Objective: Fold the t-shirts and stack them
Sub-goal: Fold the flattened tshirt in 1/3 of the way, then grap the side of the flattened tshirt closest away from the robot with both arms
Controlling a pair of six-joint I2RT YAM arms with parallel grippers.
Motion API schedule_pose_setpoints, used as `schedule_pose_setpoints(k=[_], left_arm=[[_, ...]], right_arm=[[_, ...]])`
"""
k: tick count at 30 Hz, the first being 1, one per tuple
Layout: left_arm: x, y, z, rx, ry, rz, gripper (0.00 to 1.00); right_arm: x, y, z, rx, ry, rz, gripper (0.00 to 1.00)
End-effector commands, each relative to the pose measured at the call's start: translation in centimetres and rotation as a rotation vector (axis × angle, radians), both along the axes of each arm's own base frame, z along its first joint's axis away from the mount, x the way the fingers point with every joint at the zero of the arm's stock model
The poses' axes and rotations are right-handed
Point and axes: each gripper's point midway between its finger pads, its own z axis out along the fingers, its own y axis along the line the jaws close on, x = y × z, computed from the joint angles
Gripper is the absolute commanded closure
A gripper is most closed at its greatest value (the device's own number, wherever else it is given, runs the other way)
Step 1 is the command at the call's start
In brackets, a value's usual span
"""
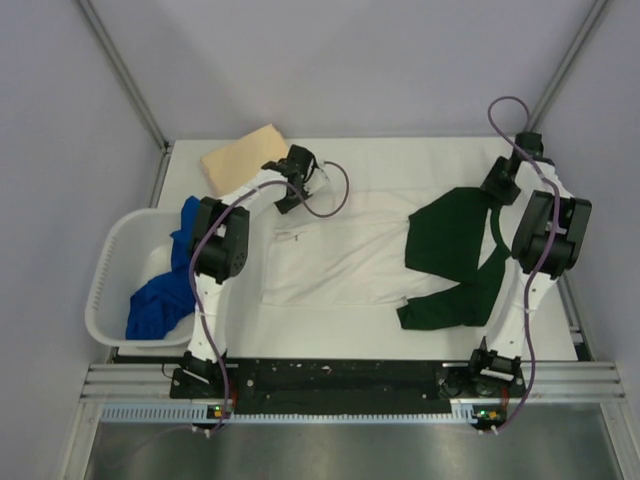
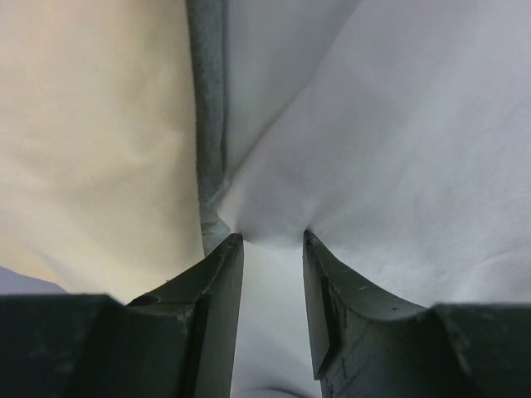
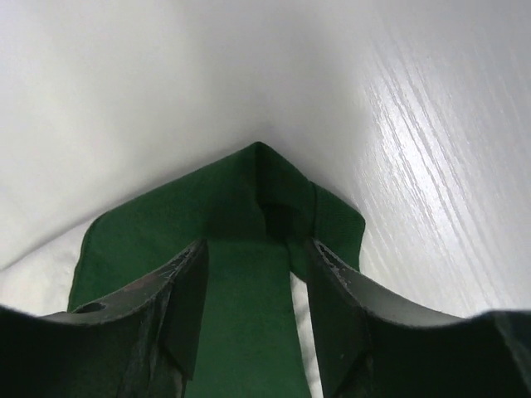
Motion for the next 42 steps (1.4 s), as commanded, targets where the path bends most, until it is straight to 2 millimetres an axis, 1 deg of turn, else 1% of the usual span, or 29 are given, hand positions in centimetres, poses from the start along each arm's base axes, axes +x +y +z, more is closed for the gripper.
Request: schedule_pose_setpoints(k=[1,2,3,4,6,7,8,10,11,12,13,14,15,16,18,19,22,23,25,27,30,33,35,37,38,39,40,41,42], left_arm=[[0.7,0.4,5.6,-0.114,-0.074,0.034,0.59],[0.3,0.4,5.9,-0.142,-0.063,0.041,0.57],[0.0,0.4,6.3,-0.173,-0.054,0.045,0.56],[-0.5,0.4,6.3,-0.191,-0.039,0.057,0.56],[-2.4,0.1,6.3,-0.216,0.023,0.032,0.57],[-3.7,-0.4,6.5,-0.242,0.056,-0.008,0.57],[-4.8,-0.8,6.9,-0.266,0.074,-0.046,0.57],[-8.4,-2.5,7.7,-0.349,0.149,-0.194,0.57],[-10.7,-3.3,8.1,-0.391,0.203,-0.276,0.57],[-13.4,-4.4,8.3,-0.446,0.269,-0.356,0.56],[-15.5,-4.9,8.3,-0.467,0.314,-0.409,0.56],[-17.7,-5.0,7.9,-0.475,0.369,-0.456,0.56],[-19.6,-5.2,7.4,-0.467,0.412,-0.499,0.55],[-21.4,-4.8,6.8,-0.446,0.444,-0.525,0.55],[-24.2,-3.8,5.0,-0.379,0.497,-0.564,0.54],[-25.1,-3.3,4.0,-0.349,0.507,-0.569,0.54],[-27.7,-2.9,2.2,-0.312,0.538,-0.594,0.5],[-28.7,-2.5,1.3,-0.291,0.559,-0.598,0.5],[-29.2,-2.2,0.2,-0.25,0.536,-0.599,0.49],[-28.7,-1.8,-0.6,-0.221,0.493,-0.583,0.49],[-28.0,-1.4,-1.4,-0.196,0.458,-0.542,0.49],[-27.3,-1.1,-2.1,-0.177,0.42,-0.513,0.5],[-26.6,-1.0,-2.2,-0.162,0.381,-0.497,0.51],[-26.2,-1.1,-2.1,-0.165,0.36,-0.485,0.55],[-26.2,-1.1,-2.2,-0.167,0.362,-0.481,0.6],[-26.2,-1.1,-2.2,-0.169,0.362,-0.477,0.69],[-26.1,-1.1,-2.2,-0.17,0.363,-0.469,0.76],[-26.2,-1.2,-2.1,-0.171,0.365,-0.459,0.87],[-26.0,-1.1,-1.9,-0.169,0.362,-0.45,0.97]], right_arm=[[-0.6,0.0,7.4,-0.032,-0.124,0.016,0.46],[-1.5,0.2,7.6,-0.039,-0.119,0.004,0.42],[-3.0,0.6,7.6,-0.039,-0.105,-0.015,0.39],[-3.8,0.7,8.4,-0.041,-0.114,-0.026,0.36],[-6.7,1.5,8.8,-0.027,-0.108,-0.048,0.31],[-8.3,1.9,8.5,-0.019,-0.094,-0.054,0.23],[-10.3,2.5,7.9,-0.009,-0.074,-0.064,0.22],[-12.6,3.7,8.2,0.03,-0.09,-0.076,0.1],[-13.5,4.4,8.6,0.058,-0.105,-0.082,0.1],[-14.5,5.4,8.5,0.099,-0.111,-0.079,0.1],[-15.5,6.5,8.8,0.142,-0.126,-0.071,0.1],[-16.6,7.4,8.9,0.178,-0.136,-0.067,0.11],[-17.8,8.0,8.6,0.202,-0.127,-0.069,0.12],[-19.1,8.5,8.7,0.214,-0.12,-0.079,0.13],[-22.0,9.3,8.2,0.235,-0.074,-0.107,0.16],[-23.6,9.7,8.1,0.243,-0.051,-0.122,0.17],[-27.7,10.7,6.4,0.274,0.065,-0.169,0.17],[-28.9,10.7,5.7,0.269,0.1,-0.197,0.17],[-31.0,10.5,4.5,0.251,0.171,-0.25,0.16],[-32.8,10.6,3.3,0.247,0.239,-0.301,0.16],[-34.4,10.6,2.0,0.246,0.313,-0.371,0.16],[-35.2,10.4,1.2,0.238,0.341,-0.43,0.15],[-34.7,10.3,0.7,0.24,0.322,-0.444,0.16],[-34.6,10.3,-0.2,0.244,0.322,-0.454,0.21],[-34.6,10.5,-0.8,0.255,0.328,-0.449,0.25],[-34.4,10.8,-1.5,0.27,0.336,-0.446,0.3],[-34.3,11.1,-2.0,0.291,0.344,-0.434,0.39],[-34.3,11.3,-2.4,0.299,0.352,-0.42,0.46],[-34.1,11.3,-2.7,0.298,0.355,-0.408,0.56]])
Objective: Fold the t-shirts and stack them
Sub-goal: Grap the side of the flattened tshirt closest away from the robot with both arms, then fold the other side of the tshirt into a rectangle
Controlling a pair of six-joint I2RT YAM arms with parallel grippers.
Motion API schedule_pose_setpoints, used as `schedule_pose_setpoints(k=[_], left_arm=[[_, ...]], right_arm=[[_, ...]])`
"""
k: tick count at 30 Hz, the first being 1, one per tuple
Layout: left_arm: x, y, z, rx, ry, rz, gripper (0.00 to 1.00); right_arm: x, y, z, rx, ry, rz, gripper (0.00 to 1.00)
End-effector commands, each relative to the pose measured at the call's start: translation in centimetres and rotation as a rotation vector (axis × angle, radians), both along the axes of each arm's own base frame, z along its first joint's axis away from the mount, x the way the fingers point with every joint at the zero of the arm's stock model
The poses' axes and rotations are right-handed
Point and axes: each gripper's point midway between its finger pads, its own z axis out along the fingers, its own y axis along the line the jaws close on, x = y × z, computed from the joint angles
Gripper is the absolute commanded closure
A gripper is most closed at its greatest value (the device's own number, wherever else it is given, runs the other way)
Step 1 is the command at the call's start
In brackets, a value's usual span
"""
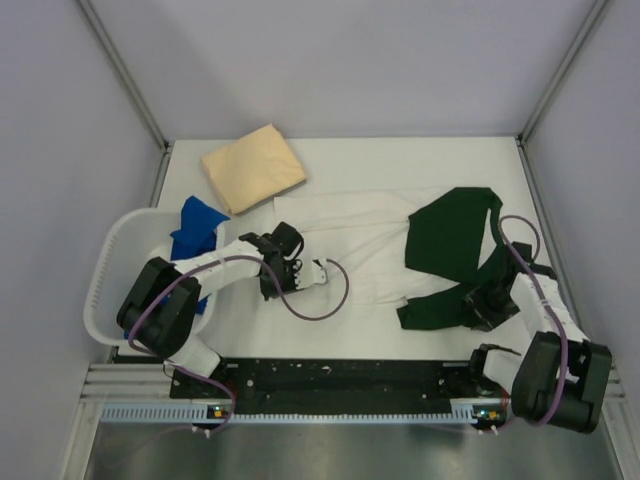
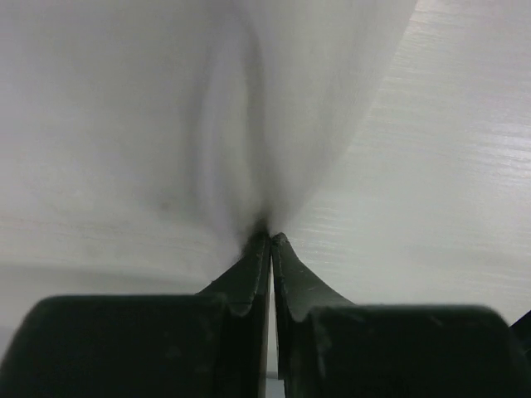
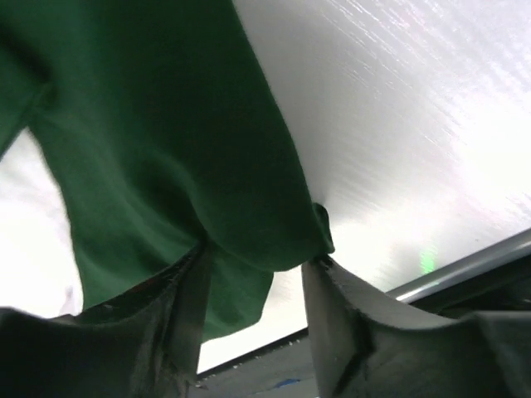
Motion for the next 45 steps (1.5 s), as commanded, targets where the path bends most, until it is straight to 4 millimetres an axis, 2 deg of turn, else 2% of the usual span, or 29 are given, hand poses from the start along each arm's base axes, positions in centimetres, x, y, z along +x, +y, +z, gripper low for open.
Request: schedule_pose_setpoints(k=[1,3,4,8,14,18,21,25,31,36,39,42,45], left_arm=[[1.5,-0.4,1.0,-0.016,-0.07,0.053,1.0],[2.1,-0.3,1.7,-0.01,-0.091,0.075,1.0],[2.4,-0.3,2.0,-0.008,-0.103,0.088,1.0],[4.1,0.0,3.3,-0.001,-0.149,0.155,1.0],[6.3,-0.5,5.8,-0.049,-0.155,0.234,1.0],[7.7,-1.2,6.8,-0.062,-0.155,0.245,1.0],[9.5,-1.0,6.5,-0.044,-0.161,0.275,1.0],[11.7,0.0,5.4,-0.003,-0.143,0.324,1.0],[14.0,-0.4,4.5,-0.01,-0.138,0.351,1.0],[15.6,-0.5,3.5,-0.002,-0.135,0.376,1.0],[15.8,-0.5,2.8,0.01,-0.122,0.38,1.0],[15.3,-0.5,2.4,0.007,-0.094,0.379,1.0],[14.9,-0.6,2.3,-0.003,-0.08,0.38,1.0]], right_arm=[[1.5,-0.1,-1.4,0.014,-0.024,0.007,0.64],[1.9,-0.6,-1.4,-0.005,-0.032,0.014,0.83],[2.2,-0.6,-1.1,-0.008,-0.047,0.016,1.0],[3.8,-1.2,0.6,-0.037,-0.121,0.052,1.0],[6.9,-1.4,5.2,-0.05,-0.257,0.203,1.0],[9.6,-2.0,7.7,-0.072,-0.312,0.289,1.0],[12.7,-2.3,8.8,-0.051,-0.336,0.341,1.0],[16.1,-2.6,8.4,-0.009,-0.322,0.369,1.0],[20.8,-2.6,7.0,0.053,-0.318,0.367,1.0],[23.8,-3.1,6.5,0.028,-0.32,0.387,0.78],[23.6,-3.9,7.0,-0.015,-0.299,0.395,0.69],[21.3,-5.1,7.4,-0.128,-0.236,0.399,0.66],[18.7,-4.5,7.9,-0.169,-0.228,0.4,0.68]])
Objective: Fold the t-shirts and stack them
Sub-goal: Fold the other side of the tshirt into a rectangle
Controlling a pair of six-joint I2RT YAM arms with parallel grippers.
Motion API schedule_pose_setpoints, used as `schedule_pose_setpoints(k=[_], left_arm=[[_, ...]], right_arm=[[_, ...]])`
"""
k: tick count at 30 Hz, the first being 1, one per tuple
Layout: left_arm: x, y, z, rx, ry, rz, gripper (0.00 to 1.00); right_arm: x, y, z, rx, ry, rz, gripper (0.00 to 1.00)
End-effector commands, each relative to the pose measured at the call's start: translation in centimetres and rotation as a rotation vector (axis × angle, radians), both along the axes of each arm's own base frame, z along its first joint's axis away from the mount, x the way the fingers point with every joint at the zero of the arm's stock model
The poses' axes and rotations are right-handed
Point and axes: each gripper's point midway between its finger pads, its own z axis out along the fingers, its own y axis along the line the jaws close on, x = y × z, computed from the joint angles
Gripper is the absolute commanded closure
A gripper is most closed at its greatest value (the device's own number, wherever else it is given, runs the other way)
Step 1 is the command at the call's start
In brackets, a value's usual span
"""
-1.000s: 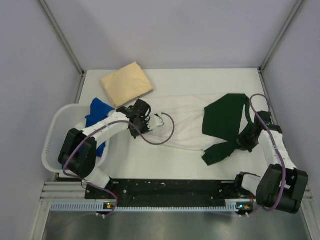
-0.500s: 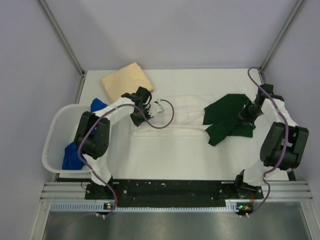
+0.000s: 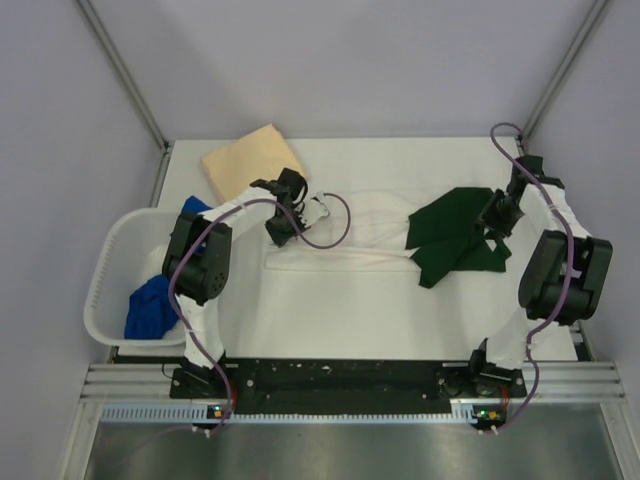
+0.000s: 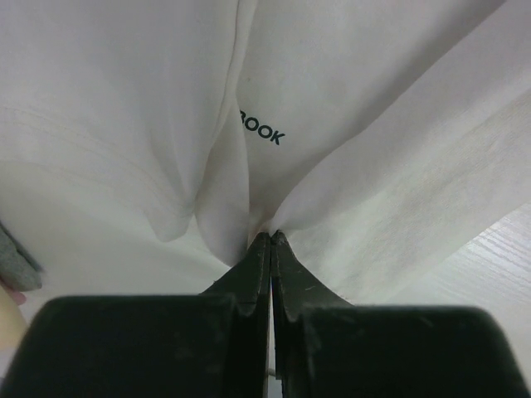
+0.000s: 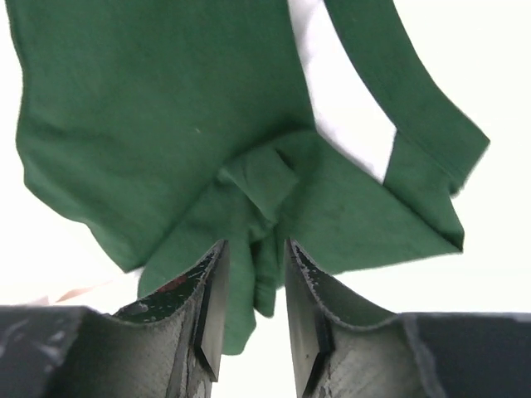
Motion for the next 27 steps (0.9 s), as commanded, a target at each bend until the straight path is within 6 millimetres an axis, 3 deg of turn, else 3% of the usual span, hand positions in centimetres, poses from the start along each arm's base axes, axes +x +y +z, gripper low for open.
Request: schedule_pose_setpoints(k=[1,5,7,13,27], left_arm=[[0.1,-0.2,0.5,-0.028,0.004,0.015,1.0],[0.0,-0.1,0.4,-0.022,0.003,0.016,1.0],[-0.1,0.1,0.3,-0.015,0.002,0.013,1.0],[-0.2,0.1,0.3,-0.015,-0.004,0.011,1.0],[-0.5,0.3,0.2,-0.014,-0.004,0.009,1.0]], right_arm=[[-3.8,0.1,2.2,-0.102,-0.021,0.003,0.71],[-7.3,2.4,0.1,-0.005,0.025,0.009,0.75],[-7.8,3.2,-0.7,0.038,0.024,0.005,0.74],[-6.4,4.1,-2.1,0.104,0.009,-0.018,0.68],[-4.9,4.2,-3.5,0.13,-0.019,-0.121,0.68]])
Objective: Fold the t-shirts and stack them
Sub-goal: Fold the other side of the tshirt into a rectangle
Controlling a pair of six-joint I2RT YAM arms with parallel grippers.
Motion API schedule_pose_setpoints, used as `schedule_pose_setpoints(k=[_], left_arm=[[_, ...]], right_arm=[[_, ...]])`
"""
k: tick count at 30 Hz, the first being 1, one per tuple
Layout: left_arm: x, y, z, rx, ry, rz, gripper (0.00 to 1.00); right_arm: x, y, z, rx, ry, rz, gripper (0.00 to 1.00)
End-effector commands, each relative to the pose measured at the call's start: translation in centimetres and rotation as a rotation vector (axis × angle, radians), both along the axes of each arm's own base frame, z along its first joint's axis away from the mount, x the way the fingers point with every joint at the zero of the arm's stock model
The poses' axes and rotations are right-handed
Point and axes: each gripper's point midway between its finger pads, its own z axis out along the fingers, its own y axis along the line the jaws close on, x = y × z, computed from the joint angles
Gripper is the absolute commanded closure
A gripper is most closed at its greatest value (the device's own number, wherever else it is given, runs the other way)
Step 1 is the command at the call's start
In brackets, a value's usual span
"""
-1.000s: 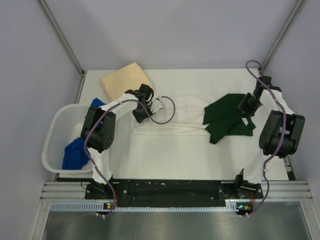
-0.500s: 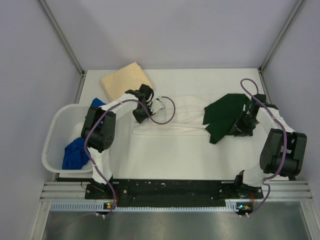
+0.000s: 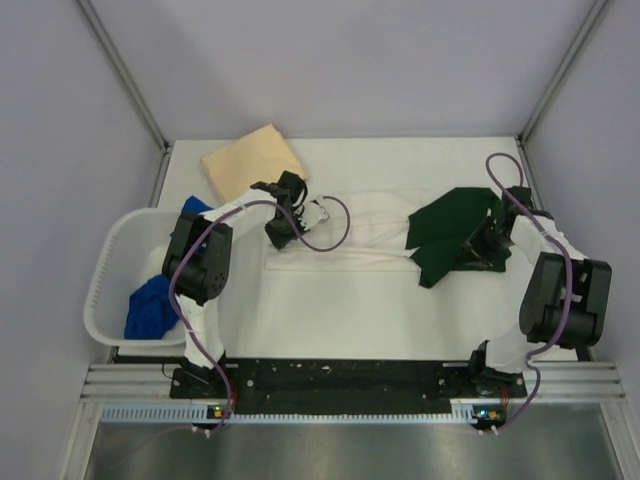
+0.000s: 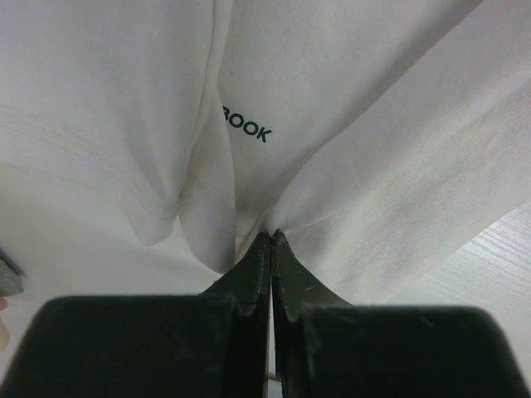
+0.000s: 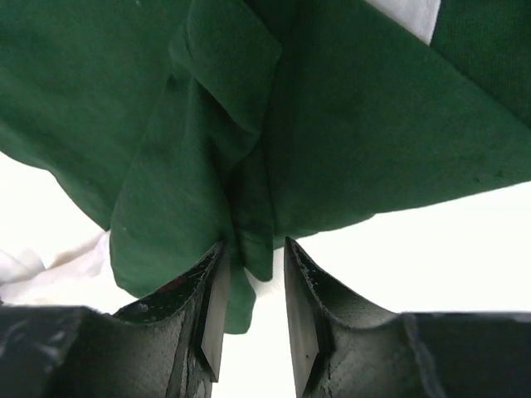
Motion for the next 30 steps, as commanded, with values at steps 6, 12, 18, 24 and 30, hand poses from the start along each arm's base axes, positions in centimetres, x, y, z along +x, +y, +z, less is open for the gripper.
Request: schedule_pose_setpoints(k=[6,12,18,24,30], left_arm=[[0.2,0.1,1.1,-0.018,-0.031,0.007,1.0],[0.5,0.1,1.5,-0.017,-0.042,0.012,1.0],[1.0,0.3,1.7,-0.003,-0.047,0.02,1.0],[2.3,0.3,2.5,-0.013,-0.059,0.041,1.0],[3.0,0.1,2.8,-0.016,-0.06,0.037,1.0]], right_arm=[[1.5,0.7,-1.5,0.048,-0.022,-0.045,0.78],[1.7,0.3,-0.6,0.039,-0.051,-0.067,1.0],[2.9,-0.7,2.2,0.02,-0.12,-0.077,1.0],[5.8,-2.7,7.1,-0.026,-0.228,-0.075,1.0],[9.1,-4.2,8.4,-0.019,-0.253,-0.073,1.0]])
